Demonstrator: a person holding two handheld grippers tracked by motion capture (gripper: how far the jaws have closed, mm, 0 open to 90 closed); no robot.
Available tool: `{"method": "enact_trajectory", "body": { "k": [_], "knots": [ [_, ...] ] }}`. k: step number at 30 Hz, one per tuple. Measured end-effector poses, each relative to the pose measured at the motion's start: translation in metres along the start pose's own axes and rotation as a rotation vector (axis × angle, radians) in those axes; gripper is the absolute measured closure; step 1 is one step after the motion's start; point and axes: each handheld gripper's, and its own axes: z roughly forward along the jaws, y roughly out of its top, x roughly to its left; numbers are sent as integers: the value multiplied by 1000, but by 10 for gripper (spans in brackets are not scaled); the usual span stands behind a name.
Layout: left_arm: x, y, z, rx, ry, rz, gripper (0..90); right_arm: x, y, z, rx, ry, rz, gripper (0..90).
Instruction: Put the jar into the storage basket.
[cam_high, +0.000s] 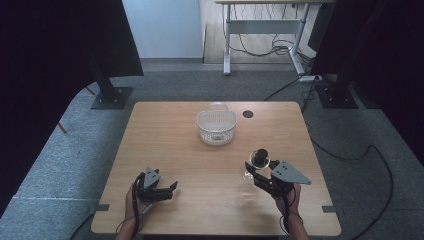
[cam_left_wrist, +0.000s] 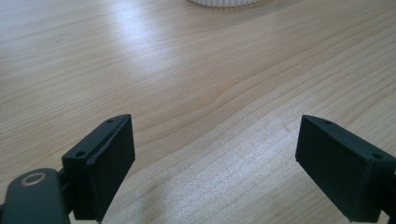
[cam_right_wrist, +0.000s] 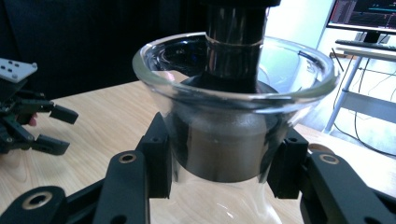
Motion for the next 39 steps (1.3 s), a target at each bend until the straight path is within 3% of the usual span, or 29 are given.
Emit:
{"method": "enact_trajectory", "body": {
  "k": [23, 39],
  "knots": [
    [1, 0, 0, 0, -28, 1, 100, -1, 57, 38, 22, -11, -43, 517],
    [3, 0, 1, 7, -51, -2, 98, 4, 80, 91, 67, -15, -71, 517]
  ]
}}
